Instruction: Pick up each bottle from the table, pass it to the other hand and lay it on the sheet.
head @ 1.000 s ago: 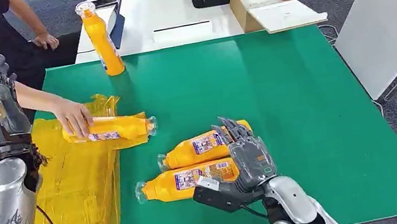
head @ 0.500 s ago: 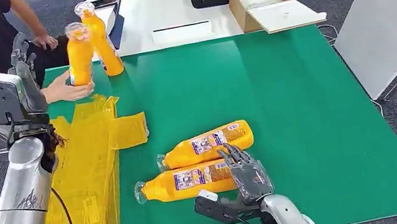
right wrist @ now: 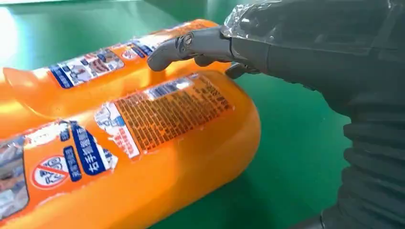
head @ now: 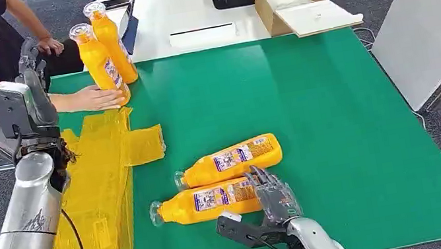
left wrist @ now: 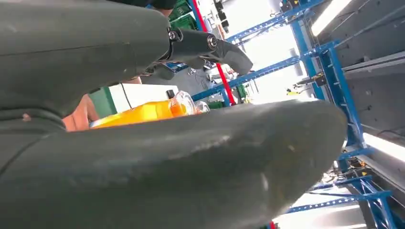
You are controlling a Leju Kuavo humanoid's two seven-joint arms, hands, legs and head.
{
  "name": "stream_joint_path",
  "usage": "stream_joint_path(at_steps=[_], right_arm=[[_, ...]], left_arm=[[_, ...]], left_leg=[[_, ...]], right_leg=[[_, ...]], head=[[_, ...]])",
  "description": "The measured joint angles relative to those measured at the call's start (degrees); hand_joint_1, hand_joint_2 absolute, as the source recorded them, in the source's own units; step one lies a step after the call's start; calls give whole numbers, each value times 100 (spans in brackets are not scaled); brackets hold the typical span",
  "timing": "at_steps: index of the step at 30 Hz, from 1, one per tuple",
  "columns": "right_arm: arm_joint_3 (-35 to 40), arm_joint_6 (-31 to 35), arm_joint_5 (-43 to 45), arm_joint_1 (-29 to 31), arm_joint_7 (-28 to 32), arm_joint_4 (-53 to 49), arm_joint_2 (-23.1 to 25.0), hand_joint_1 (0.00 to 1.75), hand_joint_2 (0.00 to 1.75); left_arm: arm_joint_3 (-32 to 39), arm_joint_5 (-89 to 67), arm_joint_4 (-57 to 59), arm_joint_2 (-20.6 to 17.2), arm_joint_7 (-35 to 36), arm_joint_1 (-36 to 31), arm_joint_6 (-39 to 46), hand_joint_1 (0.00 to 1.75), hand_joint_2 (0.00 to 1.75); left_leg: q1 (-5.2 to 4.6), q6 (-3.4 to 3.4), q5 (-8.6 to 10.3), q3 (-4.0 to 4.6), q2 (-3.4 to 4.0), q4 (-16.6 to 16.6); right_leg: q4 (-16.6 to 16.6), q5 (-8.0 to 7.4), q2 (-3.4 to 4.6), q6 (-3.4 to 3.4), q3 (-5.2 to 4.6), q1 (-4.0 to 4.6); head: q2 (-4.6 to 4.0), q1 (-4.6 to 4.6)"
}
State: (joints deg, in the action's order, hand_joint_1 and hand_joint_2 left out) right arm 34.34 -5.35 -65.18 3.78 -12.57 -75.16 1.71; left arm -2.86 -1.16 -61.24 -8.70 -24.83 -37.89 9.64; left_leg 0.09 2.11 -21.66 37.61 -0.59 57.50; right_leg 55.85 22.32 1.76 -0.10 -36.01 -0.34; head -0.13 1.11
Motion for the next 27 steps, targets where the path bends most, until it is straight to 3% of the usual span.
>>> stream_joint_path(at_steps=[13, 14, 24, 25, 27], right_arm=[[-146, -42, -280, 314, 302, 566, 435, 0, 175], [-149, -63, -317, 337, 302, 590, 459, 0, 0], [-146, -308, -791, 417, 236, 662, 627, 0, 0], [-144, -326, -804, 422, 243, 664, 636, 0, 175], [-122, -404, -824, 444, 267, 686, 656, 0, 175]], left_arm=[[70, 48, -245, 13, -37, 345, 116, 0, 0], [87, 48, -265, 11, -35, 367, 116, 0, 0], [256, 13, -571, 11, 22, 619, 127, 0, 0], [275, 11, -595, 11, 24, 631, 144, 0, 0], [308, 4, -643, 11, 48, 658, 166, 0, 0]], left_leg=[[2, 0, 0, 0, 0, -1], [2, -1, 0, 0, 0, -1], [1, -1, 1, 2, -1, -1], [1, -1, 1, 2, -1, -1], [1, 0, 0, 2, -1, -1]], right_leg=[[2, 0, 0, -1, 0, 1], [2, 0, 0, -1, 0, 1], [1, 0, -3, -1, 1, 0], [1, 0, -3, -1, 1, 0], [1, 0, -2, 0, 1, 0]], head=[[0, 2], [0, 2], [0, 0], [0, 0], [0, 0]])
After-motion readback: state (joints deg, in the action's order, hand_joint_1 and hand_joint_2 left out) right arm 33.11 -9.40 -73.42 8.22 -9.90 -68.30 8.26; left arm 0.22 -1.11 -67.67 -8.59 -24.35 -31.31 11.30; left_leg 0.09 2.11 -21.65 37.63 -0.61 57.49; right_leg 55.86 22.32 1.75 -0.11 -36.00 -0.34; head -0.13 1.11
